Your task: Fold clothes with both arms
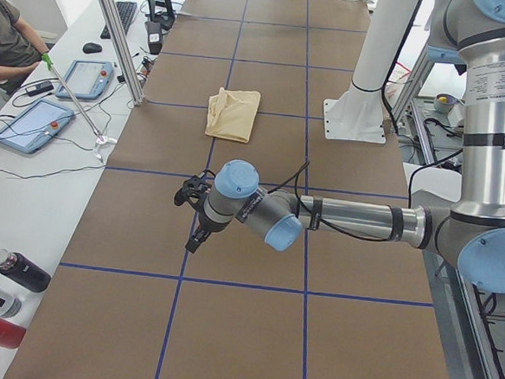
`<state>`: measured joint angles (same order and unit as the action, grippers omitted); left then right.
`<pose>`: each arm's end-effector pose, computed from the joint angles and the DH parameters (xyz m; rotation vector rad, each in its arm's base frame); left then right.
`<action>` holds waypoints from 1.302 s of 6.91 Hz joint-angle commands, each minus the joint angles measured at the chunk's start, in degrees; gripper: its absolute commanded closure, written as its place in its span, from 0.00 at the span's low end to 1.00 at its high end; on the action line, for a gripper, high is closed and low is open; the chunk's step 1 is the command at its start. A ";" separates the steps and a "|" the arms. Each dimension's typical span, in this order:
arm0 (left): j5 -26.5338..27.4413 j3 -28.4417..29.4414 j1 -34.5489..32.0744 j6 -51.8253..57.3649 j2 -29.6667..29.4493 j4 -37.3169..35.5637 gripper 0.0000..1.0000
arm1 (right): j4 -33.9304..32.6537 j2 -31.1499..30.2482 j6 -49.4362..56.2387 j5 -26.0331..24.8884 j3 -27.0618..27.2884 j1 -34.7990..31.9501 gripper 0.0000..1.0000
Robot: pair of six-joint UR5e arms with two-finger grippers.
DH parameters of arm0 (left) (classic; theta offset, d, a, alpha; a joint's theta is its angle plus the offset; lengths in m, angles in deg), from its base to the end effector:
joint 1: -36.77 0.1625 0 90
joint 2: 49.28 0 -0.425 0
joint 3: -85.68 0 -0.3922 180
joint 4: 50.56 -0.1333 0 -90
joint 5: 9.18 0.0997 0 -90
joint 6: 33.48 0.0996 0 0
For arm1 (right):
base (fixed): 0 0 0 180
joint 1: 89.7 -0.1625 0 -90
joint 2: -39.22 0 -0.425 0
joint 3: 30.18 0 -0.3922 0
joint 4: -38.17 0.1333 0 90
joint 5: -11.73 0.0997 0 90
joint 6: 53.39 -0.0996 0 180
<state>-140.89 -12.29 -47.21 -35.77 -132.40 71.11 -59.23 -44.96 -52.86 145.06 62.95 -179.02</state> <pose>-0.0179 -0.4698 0.5856 0.4940 0.7464 0.2687 0.0586 -0.5329 0.5940 0.0248 -0.7563 -0.0303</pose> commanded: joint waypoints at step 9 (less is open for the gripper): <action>0.04 -6.88 -1.27 0.80 0.49 -15.76 0.00 | -0.42 -0.63 -4.58 1.59 0.12 2.74 0.00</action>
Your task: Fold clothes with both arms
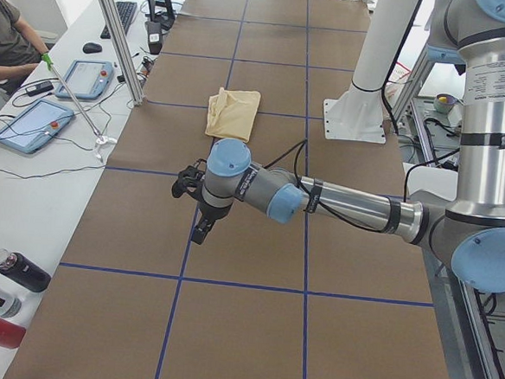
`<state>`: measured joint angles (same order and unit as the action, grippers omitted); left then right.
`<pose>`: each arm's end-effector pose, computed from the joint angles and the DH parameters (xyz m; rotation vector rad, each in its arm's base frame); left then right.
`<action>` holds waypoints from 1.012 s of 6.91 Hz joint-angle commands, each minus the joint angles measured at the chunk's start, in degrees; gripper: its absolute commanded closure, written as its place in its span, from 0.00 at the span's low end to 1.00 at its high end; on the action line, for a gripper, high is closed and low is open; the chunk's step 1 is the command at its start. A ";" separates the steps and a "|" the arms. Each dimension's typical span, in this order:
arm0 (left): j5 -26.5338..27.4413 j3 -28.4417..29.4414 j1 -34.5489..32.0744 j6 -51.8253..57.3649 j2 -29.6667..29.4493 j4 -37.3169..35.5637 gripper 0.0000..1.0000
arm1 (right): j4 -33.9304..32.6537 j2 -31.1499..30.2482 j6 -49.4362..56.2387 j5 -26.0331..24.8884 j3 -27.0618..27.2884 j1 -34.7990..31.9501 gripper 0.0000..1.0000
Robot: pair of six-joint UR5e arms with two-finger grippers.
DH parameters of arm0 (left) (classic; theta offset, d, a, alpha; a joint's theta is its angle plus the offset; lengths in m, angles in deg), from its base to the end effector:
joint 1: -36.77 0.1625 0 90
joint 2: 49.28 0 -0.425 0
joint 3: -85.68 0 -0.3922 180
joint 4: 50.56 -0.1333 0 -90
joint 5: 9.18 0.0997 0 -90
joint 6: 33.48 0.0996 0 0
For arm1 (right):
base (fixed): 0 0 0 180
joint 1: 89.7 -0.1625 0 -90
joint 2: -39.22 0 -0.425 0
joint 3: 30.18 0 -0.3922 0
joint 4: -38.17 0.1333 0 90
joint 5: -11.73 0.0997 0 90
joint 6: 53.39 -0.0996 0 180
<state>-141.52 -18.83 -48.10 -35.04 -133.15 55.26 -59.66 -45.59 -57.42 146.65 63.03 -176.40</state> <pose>-0.0245 -0.4678 0.5542 0.3601 0.7507 0.2147 0.0325 -0.5296 0.5980 -0.0407 -0.7830 0.0082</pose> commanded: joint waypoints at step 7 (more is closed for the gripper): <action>-0.03 -0.44 -0.29 -0.64 1.17 -0.26 0.00 | 0.09 -0.70 0.17 4.74 0.48 -0.04 0.00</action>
